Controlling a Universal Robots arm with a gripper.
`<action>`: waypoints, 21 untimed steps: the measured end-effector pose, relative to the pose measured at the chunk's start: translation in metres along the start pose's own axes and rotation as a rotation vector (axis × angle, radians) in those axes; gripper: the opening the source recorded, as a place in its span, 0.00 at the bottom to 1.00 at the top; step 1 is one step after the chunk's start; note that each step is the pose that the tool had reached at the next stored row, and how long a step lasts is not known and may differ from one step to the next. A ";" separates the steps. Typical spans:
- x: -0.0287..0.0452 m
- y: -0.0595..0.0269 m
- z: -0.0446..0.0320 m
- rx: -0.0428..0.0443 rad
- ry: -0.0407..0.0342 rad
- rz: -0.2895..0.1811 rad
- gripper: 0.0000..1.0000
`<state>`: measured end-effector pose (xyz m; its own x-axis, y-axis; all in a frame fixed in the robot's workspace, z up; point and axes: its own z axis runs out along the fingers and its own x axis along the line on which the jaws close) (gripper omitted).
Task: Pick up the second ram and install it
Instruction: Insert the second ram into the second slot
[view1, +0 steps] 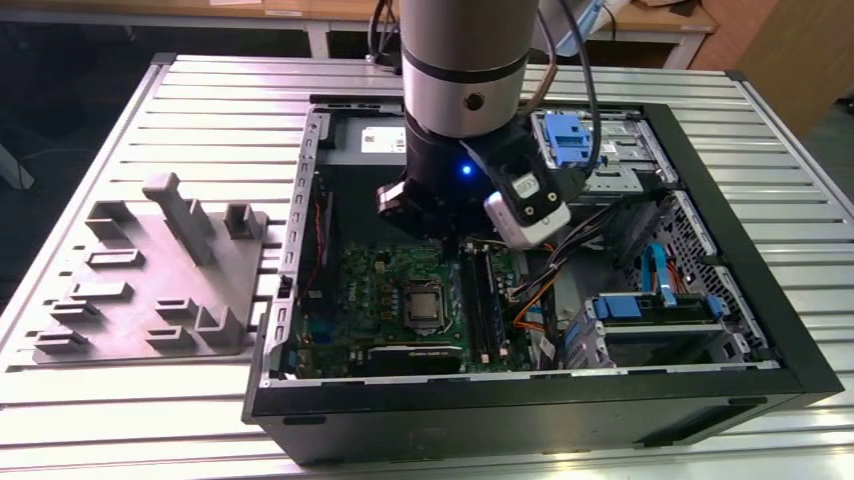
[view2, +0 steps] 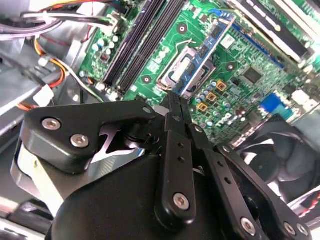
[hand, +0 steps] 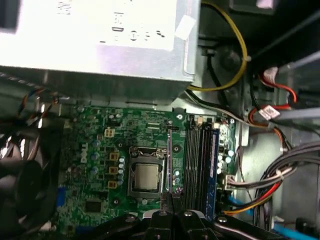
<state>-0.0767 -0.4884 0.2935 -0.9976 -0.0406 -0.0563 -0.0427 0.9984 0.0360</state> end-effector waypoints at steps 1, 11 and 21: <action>0.0000 0.0000 0.0007 0.0011 -0.0006 0.019 0.08; -0.0086 -0.0006 0.0049 0.0031 -0.0018 0.053 0.08; -0.0130 -0.0008 0.0071 0.0032 -0.0018 0.053 0.08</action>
<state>-0.0633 -0.4884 0.2872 -0.9983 0.0127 -0.0561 0.0107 0.9993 0.0359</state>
